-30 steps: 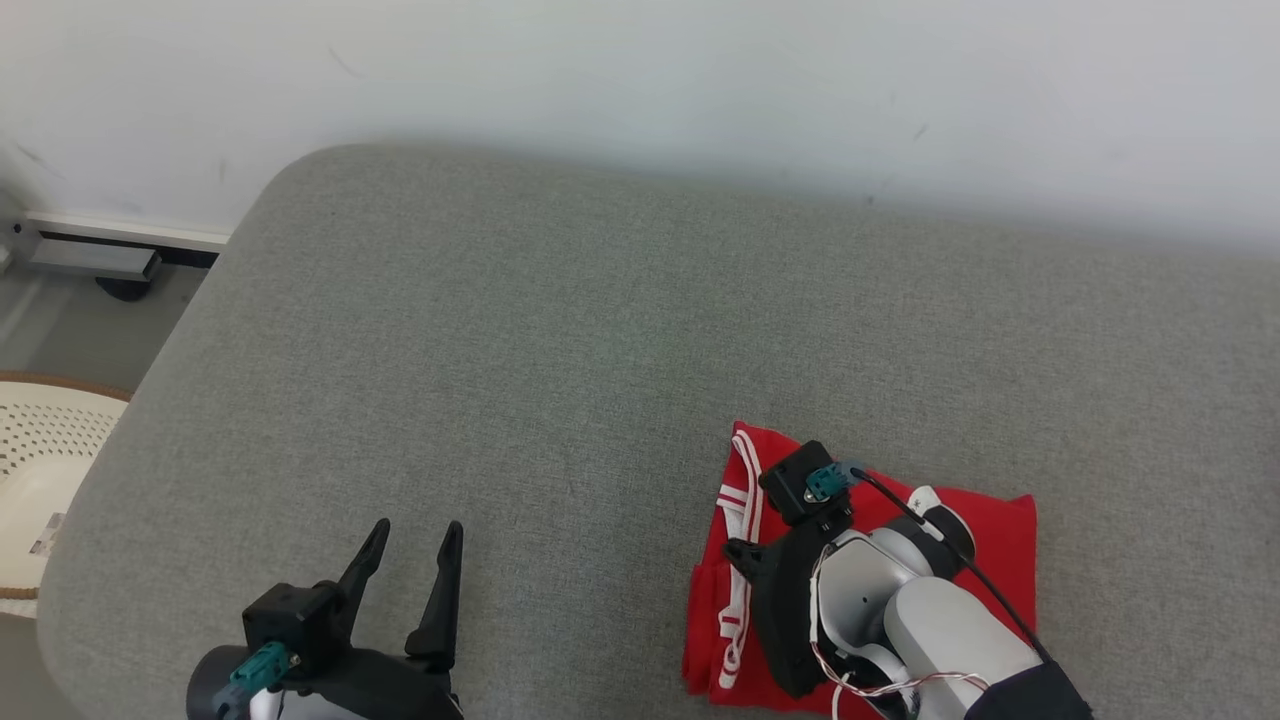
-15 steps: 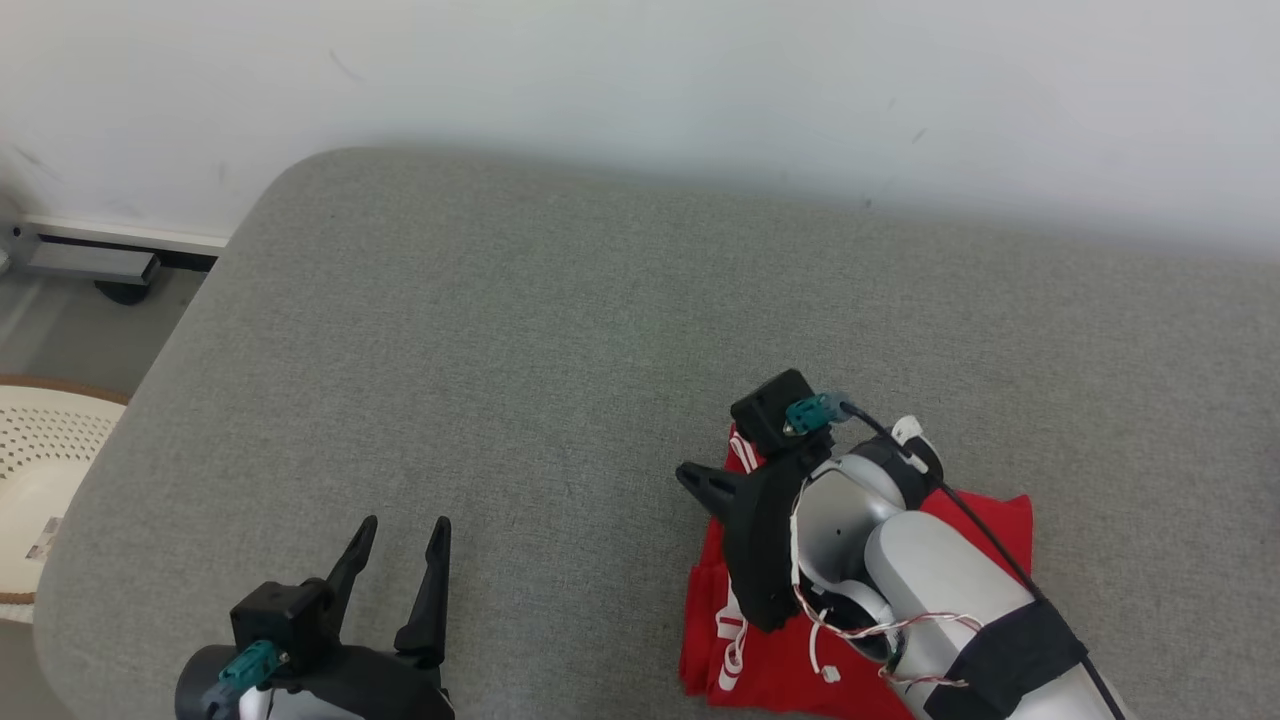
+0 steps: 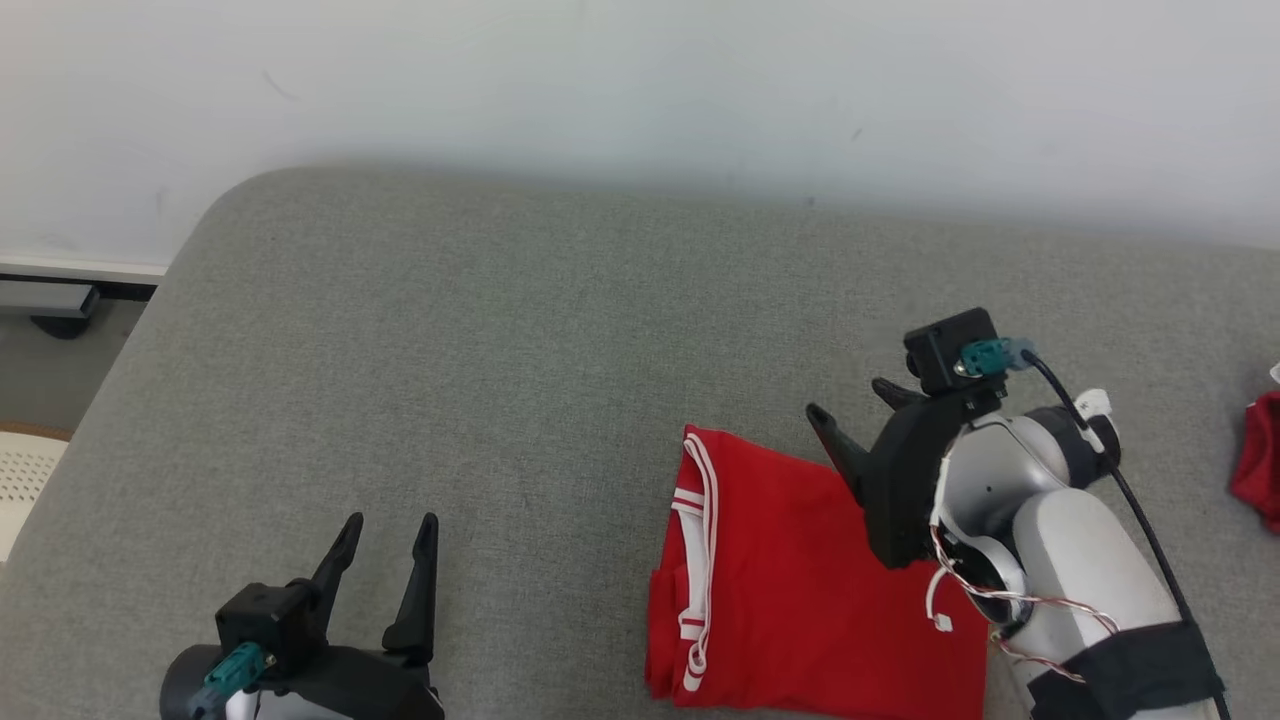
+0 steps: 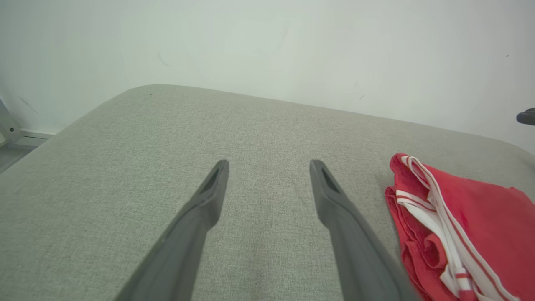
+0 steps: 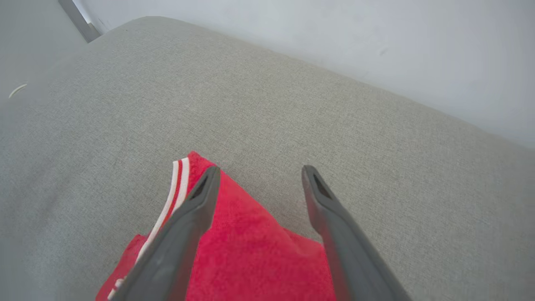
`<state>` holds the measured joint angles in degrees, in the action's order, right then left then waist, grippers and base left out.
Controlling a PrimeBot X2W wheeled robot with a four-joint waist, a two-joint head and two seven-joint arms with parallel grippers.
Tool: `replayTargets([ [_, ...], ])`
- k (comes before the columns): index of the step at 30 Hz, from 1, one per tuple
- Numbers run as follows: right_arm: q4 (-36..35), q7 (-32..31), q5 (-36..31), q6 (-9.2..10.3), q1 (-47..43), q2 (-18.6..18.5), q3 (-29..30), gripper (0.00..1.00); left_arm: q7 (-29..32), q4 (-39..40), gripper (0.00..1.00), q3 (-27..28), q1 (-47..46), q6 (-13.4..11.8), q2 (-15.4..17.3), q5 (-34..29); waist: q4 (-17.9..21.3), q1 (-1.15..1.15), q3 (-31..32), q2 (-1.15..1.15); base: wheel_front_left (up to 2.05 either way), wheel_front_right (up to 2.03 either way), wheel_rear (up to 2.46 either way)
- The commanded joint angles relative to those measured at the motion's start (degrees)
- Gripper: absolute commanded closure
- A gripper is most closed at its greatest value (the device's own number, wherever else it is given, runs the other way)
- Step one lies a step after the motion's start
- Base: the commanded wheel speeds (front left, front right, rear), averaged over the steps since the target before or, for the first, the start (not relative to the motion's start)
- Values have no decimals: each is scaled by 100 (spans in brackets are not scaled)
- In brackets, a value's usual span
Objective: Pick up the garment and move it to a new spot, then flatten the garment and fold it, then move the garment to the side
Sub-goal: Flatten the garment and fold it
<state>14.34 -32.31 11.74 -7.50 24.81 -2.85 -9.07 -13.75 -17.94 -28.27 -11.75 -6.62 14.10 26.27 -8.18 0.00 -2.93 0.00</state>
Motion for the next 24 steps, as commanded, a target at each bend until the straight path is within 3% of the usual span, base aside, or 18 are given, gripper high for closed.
replayTargets([
  [1, -141, -81, -94, 4, -166, -13, 113, 0, -46, 26, 0, 13, 60, -34, 56, 6, 72, 0, 10, 0, 0, 0, 0],
  [14, -1368, -1121, -112, 4, -1491, -15, 1146, 0, -23, 70, 0, -33, 92, -37, 116, 47, 315, 0, 58, 0, 0, 0, 0],
  [24, -1386, -1331, 74, 4, -2080, -15, 1642, 0, -22, 91, 0, -88, 62, -29, 158, 48, 315, 0, 28, 0, 0, 0, 0],
])
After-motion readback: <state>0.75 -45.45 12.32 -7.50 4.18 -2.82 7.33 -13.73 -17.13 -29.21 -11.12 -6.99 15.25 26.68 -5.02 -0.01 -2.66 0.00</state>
